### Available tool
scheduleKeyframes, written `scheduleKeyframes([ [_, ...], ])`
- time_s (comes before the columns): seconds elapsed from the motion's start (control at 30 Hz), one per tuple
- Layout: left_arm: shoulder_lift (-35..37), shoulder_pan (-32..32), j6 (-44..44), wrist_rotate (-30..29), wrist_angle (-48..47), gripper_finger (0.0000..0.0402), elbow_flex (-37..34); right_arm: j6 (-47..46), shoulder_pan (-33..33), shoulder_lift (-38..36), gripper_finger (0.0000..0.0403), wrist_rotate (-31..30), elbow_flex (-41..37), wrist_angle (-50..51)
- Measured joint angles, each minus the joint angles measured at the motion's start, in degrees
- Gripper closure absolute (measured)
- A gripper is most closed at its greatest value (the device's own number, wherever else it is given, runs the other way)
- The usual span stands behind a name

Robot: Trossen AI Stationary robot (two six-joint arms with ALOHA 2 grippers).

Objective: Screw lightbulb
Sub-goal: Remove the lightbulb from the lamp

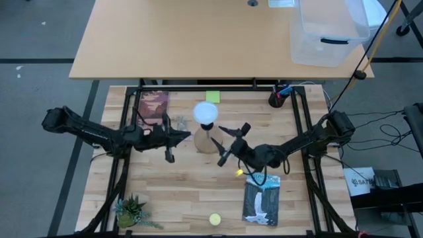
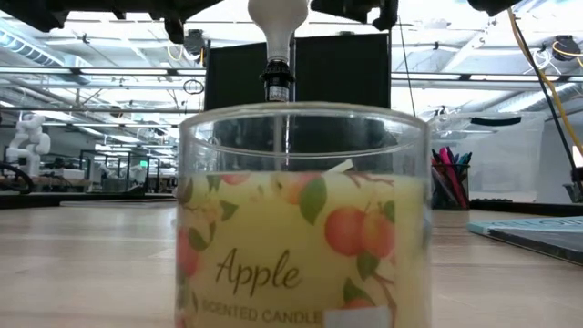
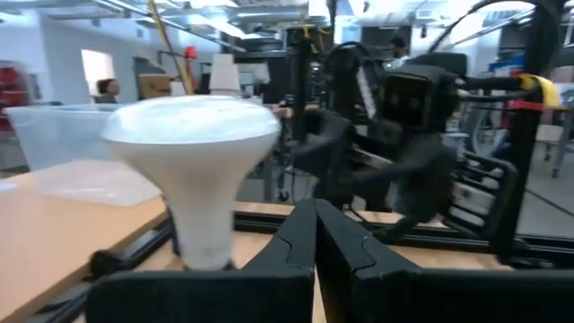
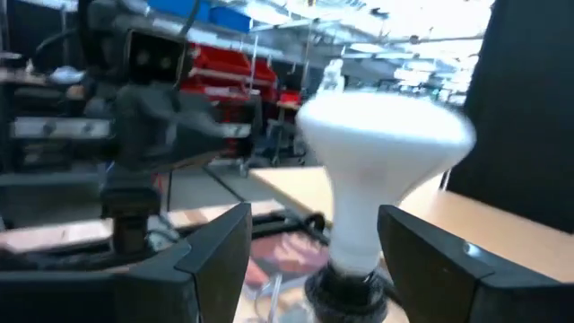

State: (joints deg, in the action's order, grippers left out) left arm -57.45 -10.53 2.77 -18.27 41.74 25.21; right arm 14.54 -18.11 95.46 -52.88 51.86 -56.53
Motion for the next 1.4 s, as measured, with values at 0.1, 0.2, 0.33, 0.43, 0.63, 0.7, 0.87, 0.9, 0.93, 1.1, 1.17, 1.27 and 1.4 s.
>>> scheduleKeyframes([
  [0.1,-0.02,-1.60,-1.03,-0.25,-0.02,0.0401,0.00,2.13,-0.90,-0.02,0.0168,-1.93,0.00,-3.14],
  [0.2,0.00,-3.48,-1.03,-0.53,-0.01,0.0401,0.00,2.48,-1.61,-0.02,0.0168,-2.36,0.00,-3.76],
  [0.33,-0.02,-5.20,-0.96,-4.14,-0.18,0.0401,0.00,2.62,-1.52,0.00,0.0168,-5.76,0.00,-3.28],
  [0.43,-0.02,-6.06,-1.03,-5.36,-1.07,0.0401,0.00,1.79,-1.38,0.00,0.0168,-5.98,0.00,-2.74],
  [0.63,-0.02,-6.49,-3.30,-9.37,-1.09,0.0401,0.00,-1.66,0.34,0.20,0.0168,-5.96,0.00,-2.22],
  [0.7,-0.02,-6.51,-4.42,-9.46,-1.77,0.0401,0.00,-4.00,1.39,0.38,0.0168,-6.05,0.00,-0.31],
  [0.87,-0.02,-6.49,-5.78,-14.10,-5.36,0.0401,0.00,-8.98,4.84,0.44,0.0168,-3.11,0.00,3.61],
  [0.9,-0.02,-6.49,-5.83,-15.85,-5.96,0.0401,0.00,-9.43,5.71,0.44,0.0168,-0.73,0.06,3.60],
  [0.93,-0.02,-6.49,-5.91,-17.71,-6.60,0.0401,0.00,-9.97,6.47,0.44,0.0168,1.26,0.39,4.47],
  [1.1,-0.02,-5.98,-5.71,-24.89,-8.01,0.0401,0.00,-14.49,7.72,0.44,0.0168,5.22,3.98,17.50],
  [1.17,-0.31,-4.67,-5.70,-25.27,-8.57,0.0401,0.00,-15.42,8.10,0.44,0.0168,5.88,4.67,19.06],
  [1.27,-1.57,-1.89,-5.83,-25.28,-8.57,0.0401,0.00,-15.09,8.92,0.46,0.0168,6.45,4.76,18.48],
  [1.4,-3.50,2.35,-7.06,-22.65,-8.33,0.0401,0.00,-16.65,10.46,0.44,0.0168,6.59,4.76,19.33],
])
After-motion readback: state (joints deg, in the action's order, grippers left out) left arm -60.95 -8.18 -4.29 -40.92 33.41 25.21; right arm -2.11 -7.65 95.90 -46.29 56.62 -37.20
